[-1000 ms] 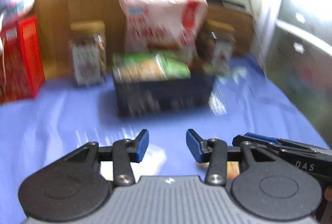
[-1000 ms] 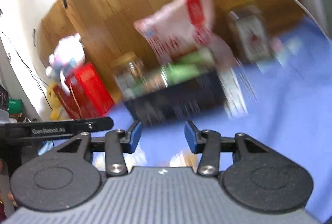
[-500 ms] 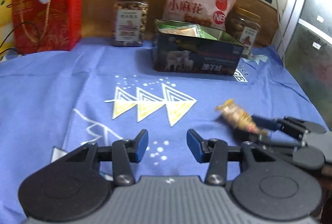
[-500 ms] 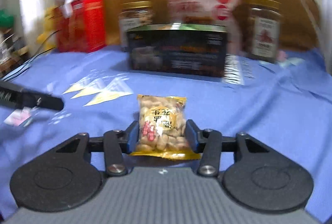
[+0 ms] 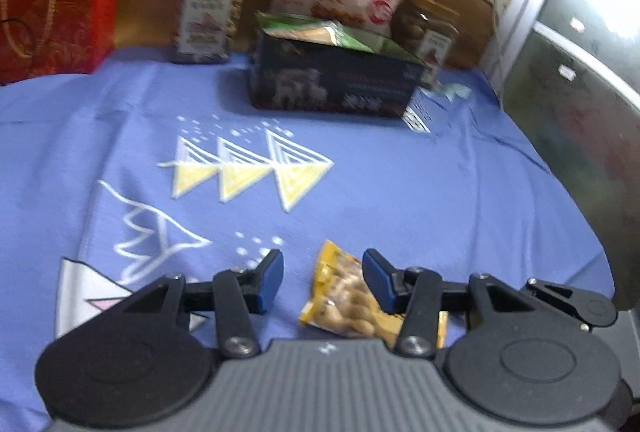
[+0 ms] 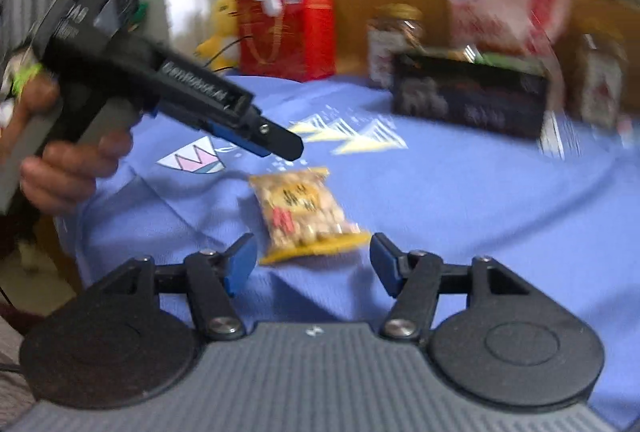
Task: Organize snacks
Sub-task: 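Move the right gripper to the yellow peanut bag, then close the left gripper on the yellow peanut bag on the cloth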
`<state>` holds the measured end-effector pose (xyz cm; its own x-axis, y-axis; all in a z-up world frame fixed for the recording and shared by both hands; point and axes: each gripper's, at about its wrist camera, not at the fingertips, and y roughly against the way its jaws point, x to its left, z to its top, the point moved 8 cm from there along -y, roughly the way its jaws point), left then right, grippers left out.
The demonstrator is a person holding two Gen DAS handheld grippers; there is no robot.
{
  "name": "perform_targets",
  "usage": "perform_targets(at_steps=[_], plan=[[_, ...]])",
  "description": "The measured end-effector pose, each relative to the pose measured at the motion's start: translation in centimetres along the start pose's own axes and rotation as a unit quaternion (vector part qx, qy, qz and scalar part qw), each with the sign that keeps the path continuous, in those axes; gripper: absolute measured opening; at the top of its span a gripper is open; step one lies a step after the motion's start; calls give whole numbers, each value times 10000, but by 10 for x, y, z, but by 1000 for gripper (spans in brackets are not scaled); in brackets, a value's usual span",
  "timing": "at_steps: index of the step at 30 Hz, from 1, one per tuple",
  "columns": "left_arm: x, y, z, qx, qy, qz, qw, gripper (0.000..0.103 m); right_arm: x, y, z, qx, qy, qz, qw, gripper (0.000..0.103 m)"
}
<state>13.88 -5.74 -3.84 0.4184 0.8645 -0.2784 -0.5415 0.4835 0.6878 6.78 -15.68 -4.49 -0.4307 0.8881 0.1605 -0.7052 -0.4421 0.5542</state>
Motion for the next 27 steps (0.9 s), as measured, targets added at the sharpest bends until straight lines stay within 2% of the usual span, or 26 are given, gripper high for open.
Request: perform_targets(at_steps=[3,4,5,6,9,14,16,18,21,27], plan=[[-7,-9,-7,164,-94,-2,9998,41,-4,3,-3,-39,-394,63,9992,61],[-9,-9,-8,171,-92,-61,9998,36,-2,4,-3,-18,-412,86,9991,52],[-10,-8,-10,168,-89,-80,9998,35,2,3,-3,24,-441,186,9988,42],[-10,-7,-11,165,-109,-41,9998,35,4,1,-1,59,-486,260,9985,40],[-8,-4,-15,185,54,-74,9998,35,6,-3,1,29,-500,160,9986,36],[-7,3,-22,206,308,-159,9992,34,-5,-1,1,-31,-1068,301,9938,36],[-10,4,-24,178,286,-136,9993,33,-4,0,1,-29,-1006,281,9945,36],[-14,4,-25,157,263,-121,9995,33,-1,-1,0,-10,-909,281,9955,30],[-19,5,-26,124,199,-97,9997,33,4,0,-2,12,-699,168,9974,27],[-27,3,-25,116,105,-156,9998,30,1,3,0,-19,-616,97,9981,25]])
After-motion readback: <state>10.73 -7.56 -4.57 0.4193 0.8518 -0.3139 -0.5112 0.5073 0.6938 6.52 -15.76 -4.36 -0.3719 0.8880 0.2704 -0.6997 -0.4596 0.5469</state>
